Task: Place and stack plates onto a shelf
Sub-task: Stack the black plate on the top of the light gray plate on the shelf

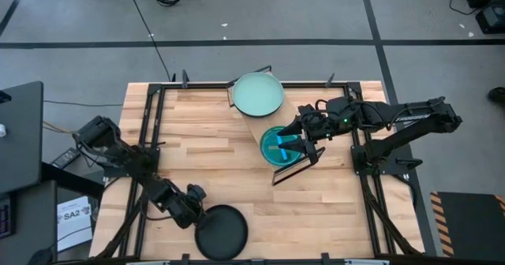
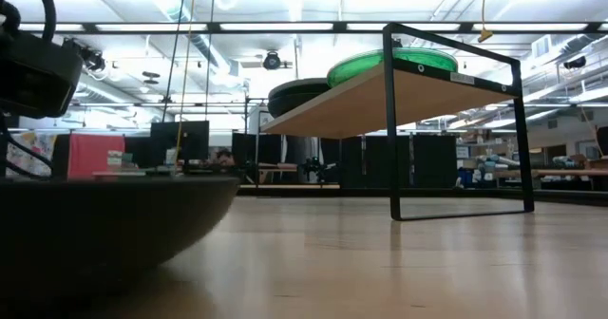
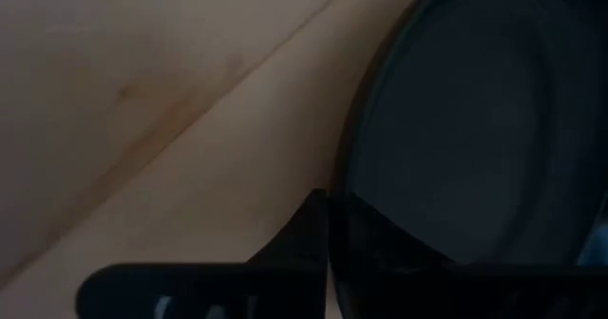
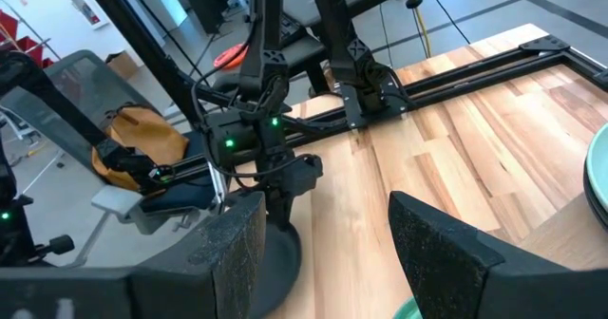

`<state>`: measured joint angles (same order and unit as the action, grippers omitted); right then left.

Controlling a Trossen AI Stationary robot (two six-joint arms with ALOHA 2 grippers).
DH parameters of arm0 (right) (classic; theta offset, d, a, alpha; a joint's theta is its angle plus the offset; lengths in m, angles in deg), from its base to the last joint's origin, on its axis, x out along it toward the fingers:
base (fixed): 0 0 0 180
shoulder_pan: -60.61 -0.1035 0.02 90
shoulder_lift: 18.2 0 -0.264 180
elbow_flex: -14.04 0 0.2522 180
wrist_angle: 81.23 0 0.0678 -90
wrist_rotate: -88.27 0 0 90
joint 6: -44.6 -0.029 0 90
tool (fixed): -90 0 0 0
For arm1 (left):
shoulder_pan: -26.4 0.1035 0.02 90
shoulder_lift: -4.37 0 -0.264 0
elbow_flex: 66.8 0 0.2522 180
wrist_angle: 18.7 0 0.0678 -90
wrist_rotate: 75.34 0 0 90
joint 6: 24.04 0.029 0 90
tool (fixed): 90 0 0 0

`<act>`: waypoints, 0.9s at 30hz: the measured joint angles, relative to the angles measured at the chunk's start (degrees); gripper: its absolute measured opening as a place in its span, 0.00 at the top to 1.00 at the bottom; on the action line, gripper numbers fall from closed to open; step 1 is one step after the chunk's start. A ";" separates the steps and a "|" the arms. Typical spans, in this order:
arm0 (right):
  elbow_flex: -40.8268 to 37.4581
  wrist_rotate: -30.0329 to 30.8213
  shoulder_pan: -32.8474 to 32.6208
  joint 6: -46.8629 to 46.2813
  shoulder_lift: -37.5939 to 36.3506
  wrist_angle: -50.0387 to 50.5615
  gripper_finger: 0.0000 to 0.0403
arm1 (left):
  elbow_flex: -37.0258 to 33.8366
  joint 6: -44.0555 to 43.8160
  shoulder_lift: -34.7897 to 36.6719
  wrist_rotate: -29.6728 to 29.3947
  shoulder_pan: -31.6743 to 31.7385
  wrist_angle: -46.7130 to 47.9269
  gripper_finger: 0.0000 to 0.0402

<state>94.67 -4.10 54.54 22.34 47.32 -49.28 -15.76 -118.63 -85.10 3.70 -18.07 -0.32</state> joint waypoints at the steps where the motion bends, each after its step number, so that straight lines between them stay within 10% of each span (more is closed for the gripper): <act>1: 0.00 0.00 0.00 0.00 0.00 -0.02 0.43 | 0.00 0.31 0.36 -0.02 0.00 0.04 0.96; 10: 0.00 0.11 0.02 -0.66 0.21 -0.04 0.43 | 0.00 2.54 6.71 -4.01 0.04 0.08 0.96; 27: -0.02 2.86 0.02 -10.58 10.57 -2.32 0.43 | 0.11 17.98 14.27 -30.62 7.57 1.52 0.96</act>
<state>94.65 -1.24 54.57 11.76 57.89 -51.59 -15.65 -100.64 -70.83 -26.92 -10.50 1.19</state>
